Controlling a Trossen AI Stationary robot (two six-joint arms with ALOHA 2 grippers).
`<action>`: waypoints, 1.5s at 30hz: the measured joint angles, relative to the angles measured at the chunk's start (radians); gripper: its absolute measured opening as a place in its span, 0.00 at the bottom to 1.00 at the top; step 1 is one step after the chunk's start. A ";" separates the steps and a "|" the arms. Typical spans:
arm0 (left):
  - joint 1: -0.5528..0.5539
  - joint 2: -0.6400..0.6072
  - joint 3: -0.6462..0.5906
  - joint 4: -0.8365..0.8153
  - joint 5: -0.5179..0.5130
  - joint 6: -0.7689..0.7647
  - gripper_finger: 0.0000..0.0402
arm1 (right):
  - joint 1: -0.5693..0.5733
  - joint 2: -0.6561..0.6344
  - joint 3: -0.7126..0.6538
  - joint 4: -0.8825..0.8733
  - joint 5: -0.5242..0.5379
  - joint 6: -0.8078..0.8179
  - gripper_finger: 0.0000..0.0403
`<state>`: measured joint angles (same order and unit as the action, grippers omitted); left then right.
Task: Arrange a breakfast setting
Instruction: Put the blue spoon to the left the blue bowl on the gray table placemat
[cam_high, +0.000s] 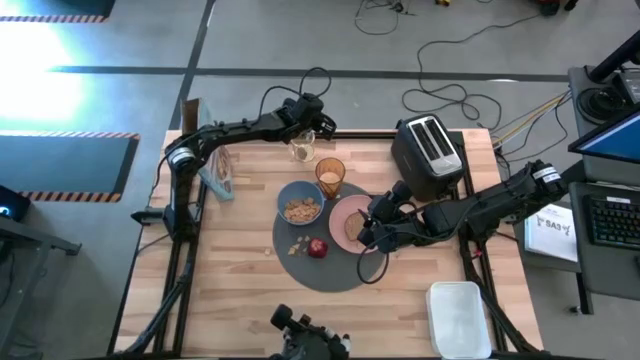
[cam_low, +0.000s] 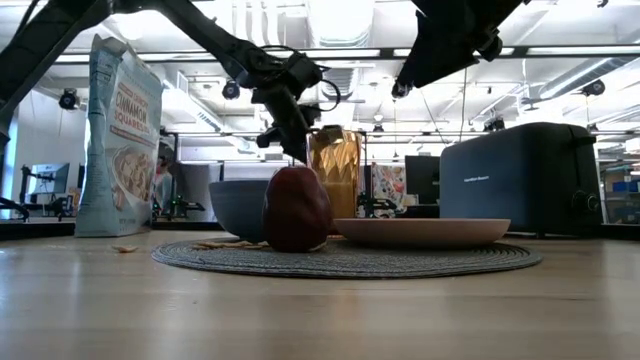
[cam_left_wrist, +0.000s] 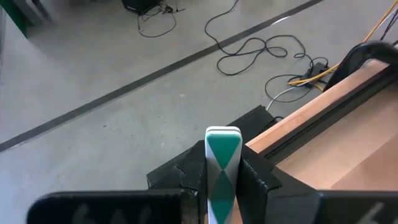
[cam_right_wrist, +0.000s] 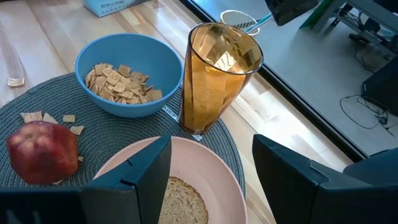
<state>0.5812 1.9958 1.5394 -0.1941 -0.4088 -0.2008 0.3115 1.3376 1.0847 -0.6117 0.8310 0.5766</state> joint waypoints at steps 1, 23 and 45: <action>0.000 -0.005 0.000 0.000 0.000 -0.002 0.09 | 0.000 0.000 0.000 0.000 0.000 0.000 0.53; -0.043 -0.276 0.002 -0.077 -0.033 0.160 0.09 | 0.000 0.000 0.000 0.000 0.000 0.000 0.53; -0.304 -0.611 -0.021 -0.705 0.548 0.740 0.09 | 0.000 0.000 0.000 0.019 0.000 0.000 0.53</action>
<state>0.2769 1.3849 1.5185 -0.8991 0.1395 0.5388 0.3115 1.3376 1.0847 -0.5930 0.8310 0.5766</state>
